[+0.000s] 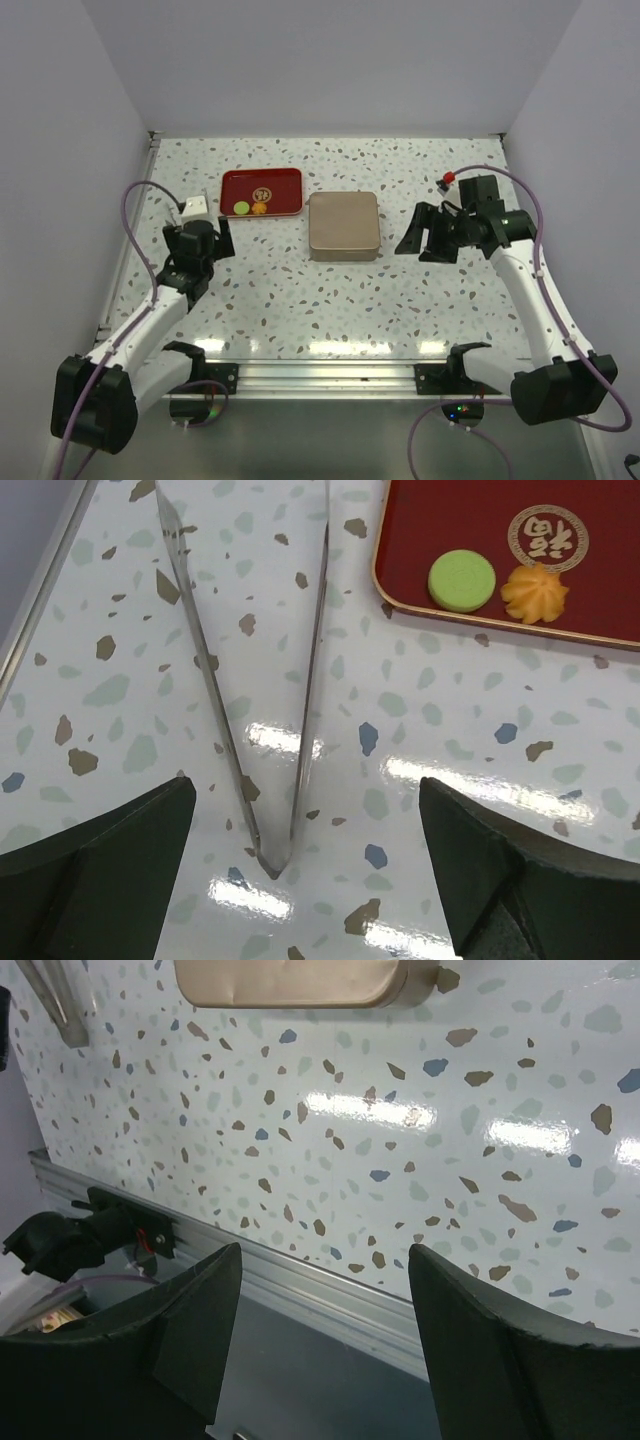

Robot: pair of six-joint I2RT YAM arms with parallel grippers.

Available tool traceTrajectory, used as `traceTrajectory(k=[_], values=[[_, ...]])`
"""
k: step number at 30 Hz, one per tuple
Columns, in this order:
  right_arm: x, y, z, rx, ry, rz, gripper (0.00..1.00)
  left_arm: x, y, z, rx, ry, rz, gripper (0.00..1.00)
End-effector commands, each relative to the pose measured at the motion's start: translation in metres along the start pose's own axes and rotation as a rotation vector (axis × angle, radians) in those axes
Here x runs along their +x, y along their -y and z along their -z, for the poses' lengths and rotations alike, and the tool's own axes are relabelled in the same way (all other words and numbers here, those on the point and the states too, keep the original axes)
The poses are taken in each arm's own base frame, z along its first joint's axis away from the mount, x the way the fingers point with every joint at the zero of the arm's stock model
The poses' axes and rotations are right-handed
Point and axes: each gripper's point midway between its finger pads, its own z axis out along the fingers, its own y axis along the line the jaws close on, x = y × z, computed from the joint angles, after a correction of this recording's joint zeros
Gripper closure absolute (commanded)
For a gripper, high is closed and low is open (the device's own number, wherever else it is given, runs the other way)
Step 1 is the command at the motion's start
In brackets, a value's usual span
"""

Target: Pack the cookies

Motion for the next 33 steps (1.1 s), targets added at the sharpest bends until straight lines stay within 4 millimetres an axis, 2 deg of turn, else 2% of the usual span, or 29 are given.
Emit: traceTrajectory(k=[1,5,7,9,10,11,12,13,18,19,20,22,23,26,27,28,29,31,33], values=[[0.002,-0.008,0.006,-0.03,0.023,0.04,0.29,-0.025,-0.007,-0.017,-0.004,0.185,0.062,0.0],[-0.001,-0.014,0.008,-0.033,0.029,0.06,0.3,-0.005,-0.015,-0.03,-0.023,0.236,0.044,0.0],[-0.001,-0.015,0.009,-0.035,0.032,0.066,0.3,-0.006,-0.02,-0.036,-0.028,0.283,0.07,0.0],[0.0,-0.015,0.009,-0.033,0.035,0.066,0.3,0.003,-0.022,-0.045,-0.022,0.278,0.075,0.0],[-0.001,-0.016,0.008,-0.035,0.038,0.064,0.3,-0.005,-0.019,-0.047,-0.006,0.325,0.083,0.0],[-0.001,-0.016,0.008,-0.035,0.04,0.064,0.3,0.004,-0.018,-0.054,-0.003,0.306,0.074,0.0],[-0.002,-0.016,0.009,-0.031,0.049,0.063,0.3,0.003,-0.018,-0.057,0.006,0.317,0.081,0.0],[-0.004,-0.017,0.011,-0.034,0.067,0.065,0.3,-0.008,-0.014,-0.062,0.015,0.326,0.068,0.0],[-0.016,-0.019,0.022,-0.026,0.185,0.07,0.27,-0.019,0.002,-0.082,0.076,0.355,-0.032,0.0],[-0.022,-0.018,0.026,-0.018,0.235,0.071,0.24,-0.029,0.006,-0.086,0.09,0.369,-0.058,0.0],[-0.023,-0.017,0.026,-0.013,0.25,0.072,0.22,-0.025,0.006,-0.091,0.088,0.356,-0.071,0.0],[-0.029,-0.014,0.027,-0.001,0.288,0.069,0.2,-0.026,0.005,-0.088,0.1,0.416,-0.09,0.0],[-0.032,-0.014,0.028,0.002,0.307,0.064,0.18,-0.021,0.009,-0.089,0.124,0.381,-0.093,0.0],[-0.041,0.002,0.025,0.067,0.39,0.05,0.02,-0.022,0.01,-0.082,0.157,0.418,-0.103,0.0],[-0.044,0.006,0.025,0.078,0.425,0.046,0.02,-0.022,0.01,-0.08,0.156,0.429,-0.102,0.0],[-0.058,0.004,0.027,0.065,0.5,0.055,0.02,-0.023,0.009,-0.077,0.157,0.446,-0.097,0.0],[-0.057,0.016,0.018,0.098,0.522,0.033,0.01,-0.022,0.008,-0.076,0.157,0.445,-0.093,0.0],[-0.066,0.024,0.009,0.124,0.555,0.025,0.01,-0.022,0.007,-0.075,0.155,0.455,-0.091,0.0],[-0.064,0.032,-0.013,0.138,0.495,0.056,0.01,-0.021,0.006,-0.073,0.151,0.456,-0.088,0.0]])
